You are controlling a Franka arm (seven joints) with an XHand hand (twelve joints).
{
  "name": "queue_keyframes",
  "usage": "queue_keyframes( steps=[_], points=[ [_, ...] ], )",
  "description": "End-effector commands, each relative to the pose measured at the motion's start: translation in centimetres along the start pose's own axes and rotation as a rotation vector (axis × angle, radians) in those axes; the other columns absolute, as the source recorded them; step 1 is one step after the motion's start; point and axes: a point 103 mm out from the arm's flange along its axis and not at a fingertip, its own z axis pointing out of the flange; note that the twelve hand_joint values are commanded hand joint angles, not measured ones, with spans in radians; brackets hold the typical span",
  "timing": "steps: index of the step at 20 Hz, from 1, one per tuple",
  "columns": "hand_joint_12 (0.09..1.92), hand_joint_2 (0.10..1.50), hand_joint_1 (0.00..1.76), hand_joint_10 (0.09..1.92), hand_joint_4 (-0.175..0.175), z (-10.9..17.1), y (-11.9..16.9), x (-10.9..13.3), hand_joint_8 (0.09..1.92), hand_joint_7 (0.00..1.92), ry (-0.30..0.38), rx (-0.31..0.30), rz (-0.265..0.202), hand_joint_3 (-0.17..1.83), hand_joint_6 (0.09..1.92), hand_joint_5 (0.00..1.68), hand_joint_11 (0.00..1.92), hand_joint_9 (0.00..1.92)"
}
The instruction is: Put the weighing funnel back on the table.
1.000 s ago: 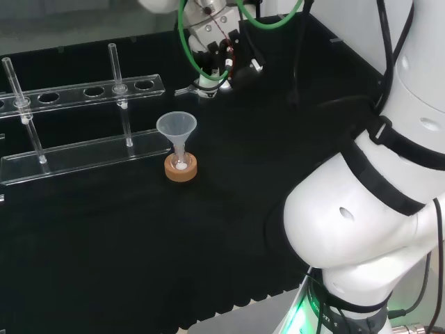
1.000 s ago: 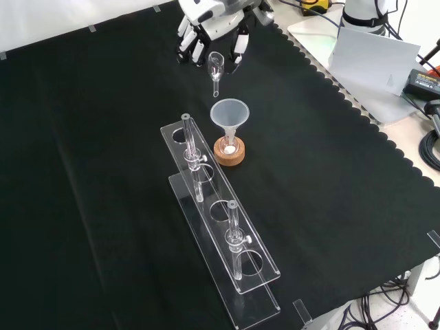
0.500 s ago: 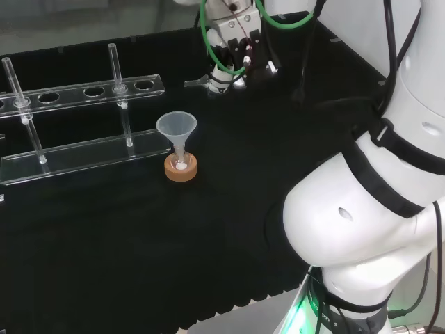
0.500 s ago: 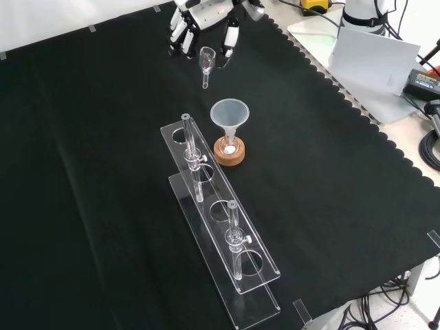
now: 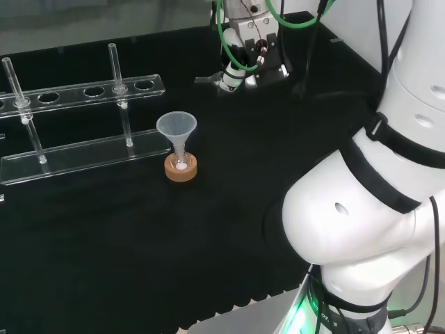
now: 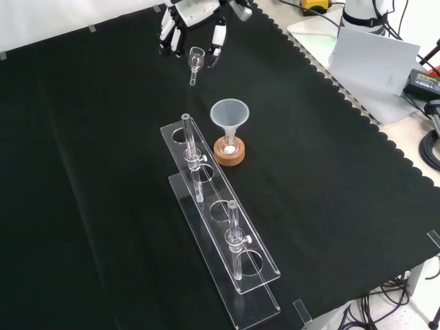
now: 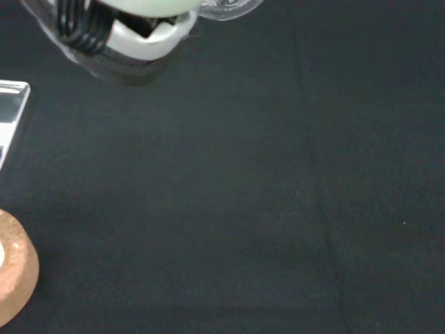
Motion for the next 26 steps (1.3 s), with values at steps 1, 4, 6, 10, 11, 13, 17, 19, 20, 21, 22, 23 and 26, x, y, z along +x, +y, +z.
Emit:
queue_keyframes(
  steps=[1, 4, 6, 10, 11, 13, 17, 19, 20, 21, 22, 23, 26],
  points=[
    [1.09, 0.71, 1.08, 0.36, 0.175, 1.5, 2.7, -1.4, 0.64, 0.54, 0.02, 0.016, 0.002, 0.67, 0.9, 1.15, 0.81, 0.94],
    [1.09, 0.71, 1.08, 0.36, 0.175, 2.3, 3.8, -1.6, 0.64, 0.54, 0.026, 0.026, -0.002, 0.67, 0.9, 1.15, 0.81, 0.95],
    [1.09, 0.71, 1.08, 0.36, 0.175, 2.9, 4.5, -1.6, 0.64, 0.54, 0.029, 0.033, -0.007, 0.67, 0.9, 1.15, 0.81, 0.95],
    [1.08, 0.71, 1.08, 0.35, 0.175, 4.5, 5.9, -1.3, 0.64, 0.54, 0.037, 0.047, -0.02, 0.67, 0.9, 1.15, 0.81, 0.95],
    [1.08, 0.71, 1.08, 0.35, 0.175, 5.0, 6.2, -1.2, 0.64, 0.54, 0.04, 0.054, -0.025, 0.67, 0.9, 1.15, 0.81, 0.95],
    [1.08, 0.71, 1.08, 0.35, 0.175, 6.0, 6.8, -1.1, 0.64, 0.54, 0.044, 0.066, -0.038, 0.67, 0.9, 1.15, 0.81, 0.95],
    [1.08, 0.71, 1.08, 0.35, 0.175, 8.1, 7.7, -0.7, 0.64, 0.54, 0.058, 0.088, -0.052, 0.67, 0.9, 1.15, 0.81, 0.95],
    [1.08, 0.71, 1.08, 0.35, 0.175, 9.1, 8.0, -0.5, 0.64, 0.54, 0.068, 0.086, -0.07, 0.67, 0.9, 1.15, 0.81, 0.95],
    [1.08, 0.71, 1.08, 0.35, 0.175, 9.6, 8.2, -0.5, 0.64, 0.54, 0.069, 0.09, -0.075, 0.67, 0.9, 1.15, 0.81, 0.95],
    [1.08, 0.71, 1.08, 0.35, 0.175, 10.0, 8.4, -0.4, 0.64, 0.54, 0.072, 0.095, -0.079, 0.67, 0.9, 1.15, 0.81, 0.95],
    [1.08, 0.71, 1.08, 0.35, 0.175, 10.5, 8.6, -0.4, 0.64, 0.54, 0.075, 0.101, -0.083, 0.67, 0.9, 1.15, 0.81, 0.95],
    [1.08, 0.71, 1.08, 0.35, 0.175, 10.9, 8.8, -0.3, 0.64, 0.54, 0.078, 0.105, -0.086, 0.67, 0.9, 1.15, 0.81, 0.95],
    [1.08, 0.71, 1.08, 0.35, 0.175, 11.9, 9.4, -0.2, 0.64, 0.54, 0.081, 0.113, -0.096, 0.67, 0.9, 1.15, 0.81, 0.95]
  ],
)
